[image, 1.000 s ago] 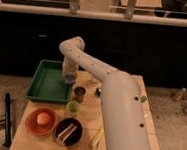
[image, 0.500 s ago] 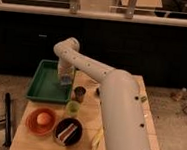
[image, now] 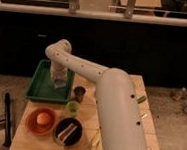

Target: Wipe tray with sponge

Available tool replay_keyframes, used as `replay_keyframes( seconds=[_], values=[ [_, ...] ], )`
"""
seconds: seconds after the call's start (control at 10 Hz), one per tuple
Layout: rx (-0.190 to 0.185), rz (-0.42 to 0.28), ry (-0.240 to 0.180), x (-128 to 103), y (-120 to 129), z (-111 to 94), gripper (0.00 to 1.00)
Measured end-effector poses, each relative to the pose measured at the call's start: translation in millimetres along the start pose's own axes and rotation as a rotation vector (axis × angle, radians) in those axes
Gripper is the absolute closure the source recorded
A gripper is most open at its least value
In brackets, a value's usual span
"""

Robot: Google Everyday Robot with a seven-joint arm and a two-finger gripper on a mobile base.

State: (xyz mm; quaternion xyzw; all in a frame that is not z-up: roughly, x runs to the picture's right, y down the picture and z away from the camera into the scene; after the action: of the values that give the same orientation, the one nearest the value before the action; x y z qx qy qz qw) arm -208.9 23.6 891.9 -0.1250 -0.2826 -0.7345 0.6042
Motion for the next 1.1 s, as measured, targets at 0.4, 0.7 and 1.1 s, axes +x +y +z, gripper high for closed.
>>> replay_keyframes(
  seconds=[0.4,0.7,1.1],
  values=[
    [0.004,0.053,-0.060,-8.7,-12.1,27.8,0.98],
    [-0.018,0.137,-0.086,-12.8,-12.6,48.3,0.98],
    [-0.024,0.170,-0.109,-12.6,-19.7,65.0,0.98]
  ],
)
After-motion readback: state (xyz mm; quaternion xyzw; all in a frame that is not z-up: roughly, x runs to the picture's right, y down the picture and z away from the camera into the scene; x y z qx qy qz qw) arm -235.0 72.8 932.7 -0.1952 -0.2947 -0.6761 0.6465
